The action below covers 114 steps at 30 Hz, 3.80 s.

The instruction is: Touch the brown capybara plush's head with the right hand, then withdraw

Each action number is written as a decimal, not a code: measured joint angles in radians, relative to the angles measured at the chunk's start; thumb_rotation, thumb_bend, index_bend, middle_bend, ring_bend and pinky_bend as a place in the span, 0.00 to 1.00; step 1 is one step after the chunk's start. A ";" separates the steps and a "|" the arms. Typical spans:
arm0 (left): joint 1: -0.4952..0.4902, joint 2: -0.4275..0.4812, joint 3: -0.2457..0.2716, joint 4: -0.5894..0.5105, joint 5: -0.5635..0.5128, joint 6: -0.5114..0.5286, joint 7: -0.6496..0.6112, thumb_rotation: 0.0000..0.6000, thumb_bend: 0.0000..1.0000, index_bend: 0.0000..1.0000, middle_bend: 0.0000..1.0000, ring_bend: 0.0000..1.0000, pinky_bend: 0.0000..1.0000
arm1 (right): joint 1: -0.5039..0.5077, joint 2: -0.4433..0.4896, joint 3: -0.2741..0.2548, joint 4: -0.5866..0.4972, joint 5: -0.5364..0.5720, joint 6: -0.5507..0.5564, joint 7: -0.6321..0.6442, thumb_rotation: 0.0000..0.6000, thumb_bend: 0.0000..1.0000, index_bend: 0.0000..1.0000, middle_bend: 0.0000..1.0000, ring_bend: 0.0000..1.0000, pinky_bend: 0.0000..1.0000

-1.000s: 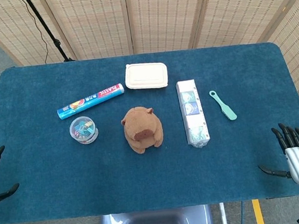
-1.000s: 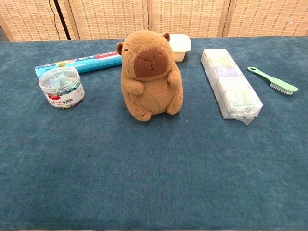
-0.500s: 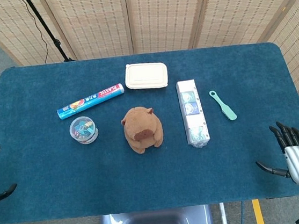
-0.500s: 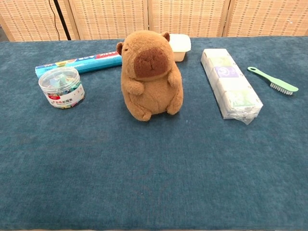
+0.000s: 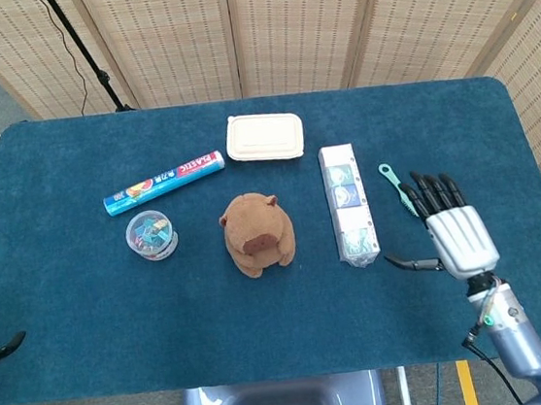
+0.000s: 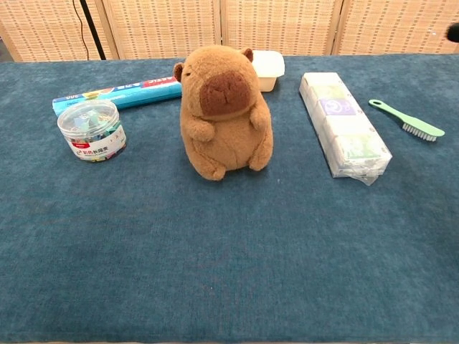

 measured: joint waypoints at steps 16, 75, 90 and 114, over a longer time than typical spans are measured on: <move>0.000 -0.028 -0.011 0.002 -0.034 -0.011 0.056 1.00 0.00 0.00 0.00 0.00 0.00 | 0.471 -0.315 0.204 0.052 0.564 -0.080 -0.401 0.07 0.00 0.00 0.00 0.00 0.00; 0.020 0.042 -0.046 0.027 -0.098 -0.031 -0.156 1.00 0.00 0.00 0.00 0.00 0.00 | 0.964 -0.857 0.247 0.825 0.776 -0.130 -0.406 0.05 0.00 0.00 0.00 0.00 0.00; 0.019 0.041 -0.047 0.024 -0.100 -0.038 -0.150 1.00 0.00 0.00 0.00 0.00 0.00 | 0.911 -0.881 0.216 0.913 0.808 -0.215 -0.391 0.05 0.00 0.00 0.00 0.00 0.00; 0.024 0.044 -0.046 0.026 -0.093 -0.031 -0.165 1.00 0.00 0.00 0.00 0.00 0.00 | 0.880 -0.855 0.233 0.863 0.831 -0.225 -0.402 0.05 0.00 0.00 0.00 0.00 0.00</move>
